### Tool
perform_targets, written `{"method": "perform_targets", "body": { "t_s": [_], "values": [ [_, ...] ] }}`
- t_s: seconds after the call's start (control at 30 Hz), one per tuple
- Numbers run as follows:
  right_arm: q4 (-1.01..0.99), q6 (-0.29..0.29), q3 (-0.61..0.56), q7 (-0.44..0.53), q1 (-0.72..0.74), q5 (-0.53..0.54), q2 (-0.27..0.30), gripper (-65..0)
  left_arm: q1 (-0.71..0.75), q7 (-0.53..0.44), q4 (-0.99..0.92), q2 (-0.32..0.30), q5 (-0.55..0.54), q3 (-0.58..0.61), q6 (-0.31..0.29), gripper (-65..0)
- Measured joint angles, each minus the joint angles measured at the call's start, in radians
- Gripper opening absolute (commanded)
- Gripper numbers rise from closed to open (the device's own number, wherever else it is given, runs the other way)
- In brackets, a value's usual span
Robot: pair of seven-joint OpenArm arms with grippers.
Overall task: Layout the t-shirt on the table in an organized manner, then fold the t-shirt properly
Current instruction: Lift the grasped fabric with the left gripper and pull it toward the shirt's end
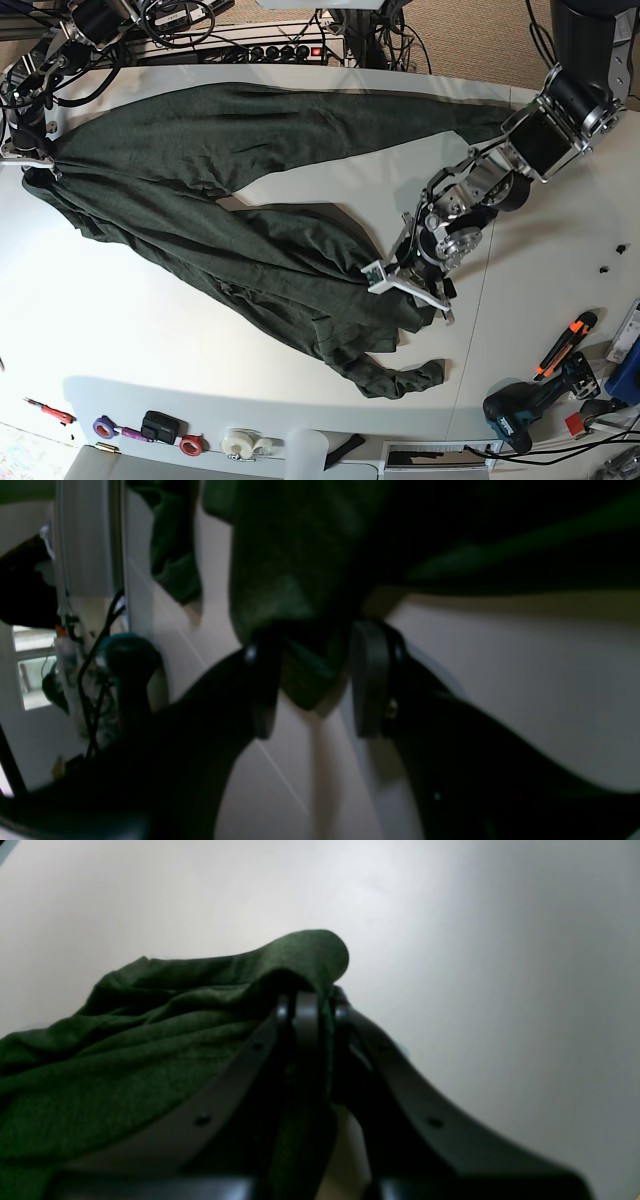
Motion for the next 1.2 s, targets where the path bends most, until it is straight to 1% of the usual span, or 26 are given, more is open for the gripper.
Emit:
{"method": "perform_targets", "body": {
  "t_s": [0.13,0.17,0.23,0.3,0.33,0.4,0.47,0.57,0.63,0.77,0.87,0.97,1.13,1.2],
  "values": [
    [0.0,0.0,0.0,0.0,0.0,0.0,0.0,-65.0,-0.015,-0.002,-0.038,0.016,0.007,-0.001,0.007,-40.8],
    [0.0,0.0,0.0,0.0,0.0,0.001,0.0,-65.0,-0.015,-0.002,-0.038,0.016,0.006,-0.001,0.007,-42.7],
    [0.0,0.0,0.0,0.0,0.0,0.001,0.0,-65.0,-0.015,-0.002,-0.039,0.018,0.003,-0.001,0.006,-49.5],
    [0.0,0.0,0.0,0.0,0.0,0.0,0.0,-65.0,-0.014,0.0,-0.043,0.02,-0.005,0.0,0.011,-60.8],
    [0.0,0.0,0.0,0.0,0.0,0.001,0.0,-65.0,-0.012,0.003,-0.044,0.019,-0.005,0.0,0.014,-65.0],
    [0.0,0.0,0.0,0.0,0.0,0.001,0.0,-65.0,-0.01,0.005,-0.045,0.019,-0.003,0.001,0.034,-65.0],
    [0.0,0.0,0.0,0.0,0.0,0.001,0.0,-65.0,-0.009,0.015,-0.048,0.019,0.032,0.001,0.051,-65.0],
    [0.0,0.0,0.0,0.0,0.0,0.001,0.0,-65.0,-0.004,0.032,-0.045,0.013,0.101,0.004,0.105,-65.0],
    [0.0,0.0,0.0,0.0,0.0,0.001,0.0,-65.0,-0.01,0.062,-0.019,0.005,0.112,0.005,0.118,-65.0],
    [0.0,0.0,0.0,0.001,0.0,0.001,0.0,-65.0,-0.033,0.107,0.088,-0.031,0.109,0.005,0.121,-65.0],
    [0.0,0.0,0.0,0.001,0.0,0.001,0.0,-65.0,-0.039,0.146,0.198,-0.074,0.108,0.005,0.124,-65.0],
    [0.0,0.0,0.0,0.0,0.0,0.001,0.0,-65.0,-0.037,0.212,0.325,-0.124,0.106,0.007,0.121,-65.0],
    [0.0,0.0,0.0,0.0,0.0,0.001,0.0,-65.0,-0.035,0.295,0.516,-0.212,0.064,0.007,0.115,-65.0],
    [0.0,0.0,0.0,0.0,0.0,0.001,0.0,-65.0,-0.028,0.319,0.561,-0.251,0.049,0.007,0.101,-65.0]
  ]
}}
